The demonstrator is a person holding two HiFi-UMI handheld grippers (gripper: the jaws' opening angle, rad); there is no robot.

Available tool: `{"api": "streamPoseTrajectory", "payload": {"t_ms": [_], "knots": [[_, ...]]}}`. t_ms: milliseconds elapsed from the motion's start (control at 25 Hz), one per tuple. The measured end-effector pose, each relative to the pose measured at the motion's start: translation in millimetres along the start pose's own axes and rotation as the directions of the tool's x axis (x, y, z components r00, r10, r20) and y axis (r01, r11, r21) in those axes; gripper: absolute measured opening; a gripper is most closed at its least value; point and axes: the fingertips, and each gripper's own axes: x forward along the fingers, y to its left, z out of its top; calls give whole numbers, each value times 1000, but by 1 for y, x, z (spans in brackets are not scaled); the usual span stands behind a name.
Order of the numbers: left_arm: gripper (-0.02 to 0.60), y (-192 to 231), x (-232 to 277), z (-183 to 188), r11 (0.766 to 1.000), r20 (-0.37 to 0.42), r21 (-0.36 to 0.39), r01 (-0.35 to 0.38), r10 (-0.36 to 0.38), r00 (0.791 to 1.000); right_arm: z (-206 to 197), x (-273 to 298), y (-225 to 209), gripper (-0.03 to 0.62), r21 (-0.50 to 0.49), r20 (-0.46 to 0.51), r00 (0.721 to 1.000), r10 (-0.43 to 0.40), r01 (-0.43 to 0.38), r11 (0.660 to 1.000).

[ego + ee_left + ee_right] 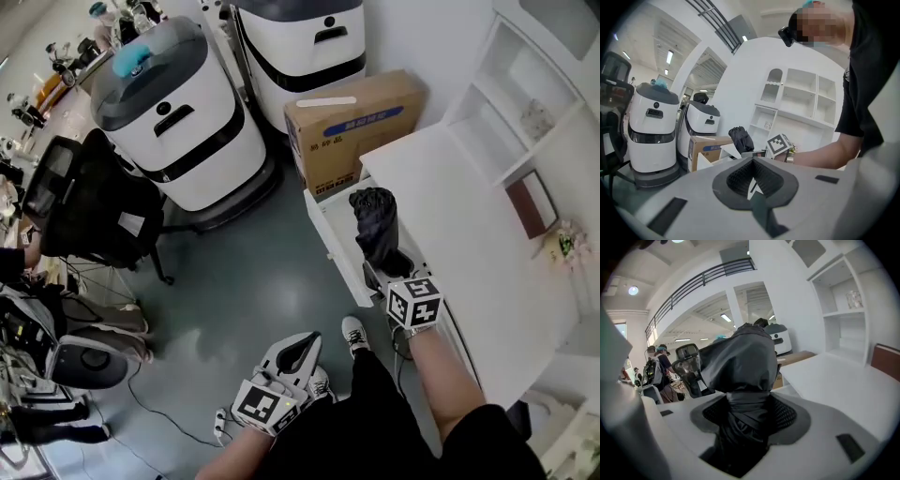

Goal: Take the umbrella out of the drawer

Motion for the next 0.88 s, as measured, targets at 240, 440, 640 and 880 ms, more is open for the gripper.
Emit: {"api": "streamPoseTrajectory", "payload": {"t_ms": [240,440,640,880], "knots": [[-3,-13,-30,5,999,20,29,31,-31,999,21,-68,46,249,-14,115,993,-1,3,1000],[-3,-25,-56,5,996,32,58,64,-66,997,18,-117,81,249,-9,177,984,-5,7,1000],[-3,-36,-78,2,992,45,91,82,-87,995,4,-158,107,249,-6,217,976,-9,11,1000],[-3,-55,-98,-4,987,40,117,113,-119,992,-9,-203,134,249,-18,239,971,-7,12,1000]]}}
